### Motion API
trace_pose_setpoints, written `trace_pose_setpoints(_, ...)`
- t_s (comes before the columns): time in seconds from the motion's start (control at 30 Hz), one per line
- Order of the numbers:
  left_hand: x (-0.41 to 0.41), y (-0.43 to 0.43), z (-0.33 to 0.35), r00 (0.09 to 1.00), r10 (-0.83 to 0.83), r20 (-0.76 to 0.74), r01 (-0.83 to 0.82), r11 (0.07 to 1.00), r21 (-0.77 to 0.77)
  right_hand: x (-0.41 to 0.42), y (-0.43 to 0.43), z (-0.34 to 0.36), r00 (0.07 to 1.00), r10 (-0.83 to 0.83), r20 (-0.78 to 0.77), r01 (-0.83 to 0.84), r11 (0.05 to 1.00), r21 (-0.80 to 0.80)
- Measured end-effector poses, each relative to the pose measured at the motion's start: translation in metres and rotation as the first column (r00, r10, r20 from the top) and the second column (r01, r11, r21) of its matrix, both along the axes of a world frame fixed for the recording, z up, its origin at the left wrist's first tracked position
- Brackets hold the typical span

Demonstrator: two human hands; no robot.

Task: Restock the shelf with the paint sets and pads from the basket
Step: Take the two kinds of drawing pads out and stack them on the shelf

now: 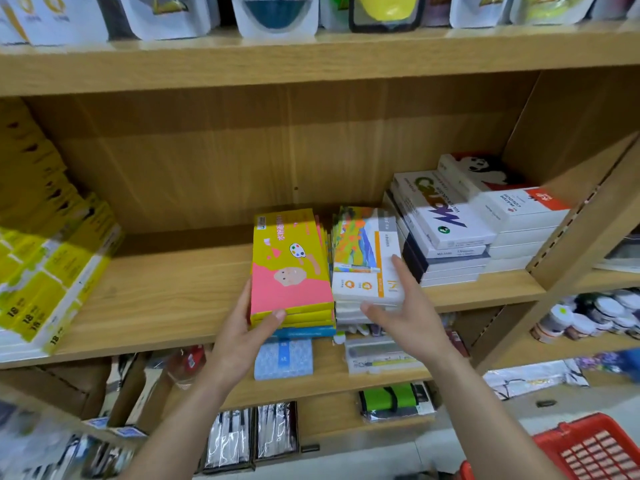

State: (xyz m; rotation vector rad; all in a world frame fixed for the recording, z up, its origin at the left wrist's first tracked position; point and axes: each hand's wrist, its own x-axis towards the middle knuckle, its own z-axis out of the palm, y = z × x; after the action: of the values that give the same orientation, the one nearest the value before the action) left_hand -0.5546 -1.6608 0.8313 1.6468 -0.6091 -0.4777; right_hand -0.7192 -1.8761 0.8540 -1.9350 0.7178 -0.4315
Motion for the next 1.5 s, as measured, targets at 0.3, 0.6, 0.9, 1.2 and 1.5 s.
trace_pose_setpoints(0.3, 0.031, -0.065, 0.018, 0.997, 0.061, 0.036, -0.064, 0.994, 0.089, 0.049, -0.054, 0.01, 0.997, -0.073, 0.008, 0.073, 0.996, 0.06)
trace_pose_setpoints(0.6, 0.043, -0.046, 0.006, 0.939, -0.079, 0.335, -0.053, 0.929, 0.366, 0.004, -0.014, -0.016, 0.98, -0.181, 0.082, 0.196, 0.943, -0.268)
trace_pose_setpoints(0.9, 0.034, -0.066, -0.005, 0.903, -0.052, 0.427, -0.125, 0.918, 0.377, 0.004, -0.02, -0.038, 0.947, -0.258, 0.19, 0.314, 0.866, -0.388)
trace_pose_setpoints(1.2, 0.04, -0.075, 0.001, 0.934, -0.073, 0.349, -0.004, 0.976, 0.217, 0.013, -0.023, -0.046, 0.962, -0.264, 0.076, 0.263, 0.805, -0.532)
trace_pose_setpoints(1.5, 0.015, -0.059, 0.024, 0.763, 0.021, 0.646, -0.143, 0.98, 0.138, -0.008, -0.009, -0.03, 0.942, -0.331, 0.046, 0.315, 0.834, -0.453)
